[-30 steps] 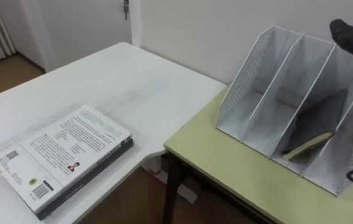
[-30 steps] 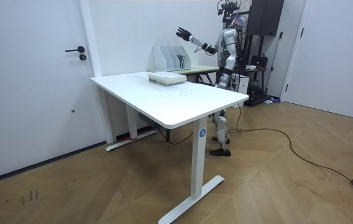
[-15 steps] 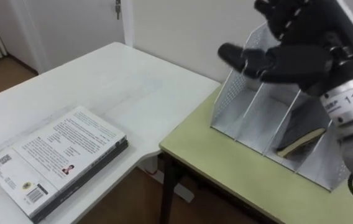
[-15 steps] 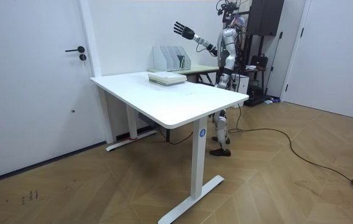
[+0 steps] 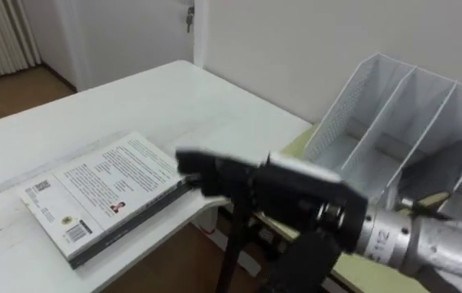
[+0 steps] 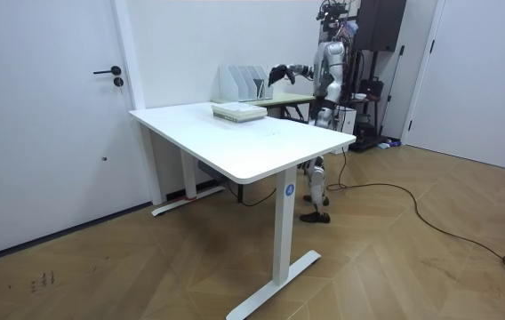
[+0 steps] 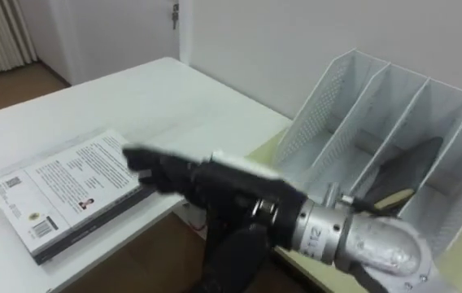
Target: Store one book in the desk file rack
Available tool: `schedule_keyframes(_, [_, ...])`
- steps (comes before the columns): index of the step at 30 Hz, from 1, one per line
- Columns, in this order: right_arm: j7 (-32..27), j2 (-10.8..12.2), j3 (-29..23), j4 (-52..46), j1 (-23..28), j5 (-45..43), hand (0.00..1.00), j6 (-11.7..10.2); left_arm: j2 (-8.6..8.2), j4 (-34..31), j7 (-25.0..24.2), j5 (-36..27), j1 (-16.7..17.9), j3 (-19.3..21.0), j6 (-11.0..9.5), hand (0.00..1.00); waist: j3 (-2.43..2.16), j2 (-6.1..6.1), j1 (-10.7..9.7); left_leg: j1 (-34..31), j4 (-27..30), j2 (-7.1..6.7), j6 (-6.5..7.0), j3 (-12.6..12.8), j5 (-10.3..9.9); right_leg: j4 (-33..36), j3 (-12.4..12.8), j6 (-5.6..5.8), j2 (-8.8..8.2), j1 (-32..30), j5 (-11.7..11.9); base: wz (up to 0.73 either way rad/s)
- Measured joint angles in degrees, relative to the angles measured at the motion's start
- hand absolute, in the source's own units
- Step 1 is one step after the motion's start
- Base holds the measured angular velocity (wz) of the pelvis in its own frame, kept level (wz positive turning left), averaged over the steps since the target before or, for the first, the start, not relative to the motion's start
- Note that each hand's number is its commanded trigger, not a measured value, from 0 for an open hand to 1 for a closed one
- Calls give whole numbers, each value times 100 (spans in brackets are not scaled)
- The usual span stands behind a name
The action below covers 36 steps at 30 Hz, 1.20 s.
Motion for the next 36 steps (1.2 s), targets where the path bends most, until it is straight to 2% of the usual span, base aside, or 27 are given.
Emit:
schedule_keyframes(1, [71,-2,73,128,135,-381,0,24,0,11,-22,-12,0,-4,6,0,1,1,40,-2,18,-1,0,-3,0,0,1,0,0,-1,0,0])
schedule_keyframes(3, [323,-29,323,726,564,-1781,0,182,-3,138,-34,-30,-136,-110,30,0,20,20,146,-23,22,-12,1,-22,1,2,2,0,-10,-13,0,4])
schedule_keyframes(6, [580,-93,305,1204,848,-2894,0,241,-5,209,-9,-48,-161,-123,22,0,54,71,122,-82,44,-14,2,-35,1,1,-21,1,-17,-57,0,1])
schedule_keyframes(9, [609,-67,295,1666,926,-3646,0,247,-54,237,113,-29,-220,-131,25,0,77,123,99,-107,53,-14,2,-42,1,-1,-29,1,-16,-80,0,-1])
schedule_keyframes(10, [608,-33,294,1758,948,-3789,0,263,-59,238,127,-16,-230,-134,32,0,74,127,100,-110,52,-14,2,-42,1,-3,-33,2,-18,-80,0,4])
schedule_keyframes(12, [470,258,261,2481,973,-4273,0,357,-80,230,233,-16,-230,-130,64,0,62,117,104,-102,52,-15,2,-42,0,-5,-29,2,-21,-75,0,0])
schedule_keyframes(15, [149,573,266,3578,1139,-5033,0,360,-170,236,387,-1,-244,-92,64,0,54,156,154,-88,88,-31,11,-19,-5,-3,-25,8,-39,-49,4,7])
schedule_keyframes(16, [49,627,268,3819,1185,-5241,0,359,-198,236,428,1,-235,-86,65,0,38,157,155,-89,103,-34,18,-9,-9,-1,-30,13,-44,-41,7,9])
schedule_keyframes(18, [-436,739,283,4706,1402,-6056,0,473,-315,231,520,-15,-165,-33,70,0,-14,283,170,-77,106,-47,25,106,-12,6,-33,30,-76,-6,17,6])
schedule_keyframes(20, [-826,833,263,5538,1491,-6426,0,511,-378,246,646,-22,-83,-6,63,0,-19,354,145,2,91,-62,28,103,-13,5,-32,42,-89,85,11,2])
schedule_keyframes(21, [-1047,901,266,6013,1558,-6544,0,546,-381,261,718,-25,-74,-18,64,0,-47,402,146,19,98,-61,37,102,-18,-1,-41,59,-88,122,1,5])
schedule_keyframes(25, [-1636,1145,-101,7036,1673,-6136,0,544,-389,253,855,-23,-64,-103,61,0,-15,436,51,-5,140,-46,53,93,-30,-6,-47,71,-78,149,-16,1])
schedule_keyframes(27, [-2080,1386,-525,7507,1692,-5571,0,565,-454,212,987,-23,-9,-96,54,0,-7,483,-86,8,173,-49,56,85,-32,-5,-38,65,-80,184,-35,4])
schedule_keyframes(30, [-2662,1726,-878,7962,1656,-4639,0,561,-480,189,1162,-22,130,-68,55,0,-6,500,-248,40,178,-58,65,66,-20,-1,-33,70,-83,190,-56,3])
schedule_keyframes(36, [-3495,1953,-1159,8551,1649,-3097,0,598,-519,151,1257,5,245,16,75,0,-16,544,-528,122,139,-105,70,54,-19,9,-30,96,-110,269,-87,2])
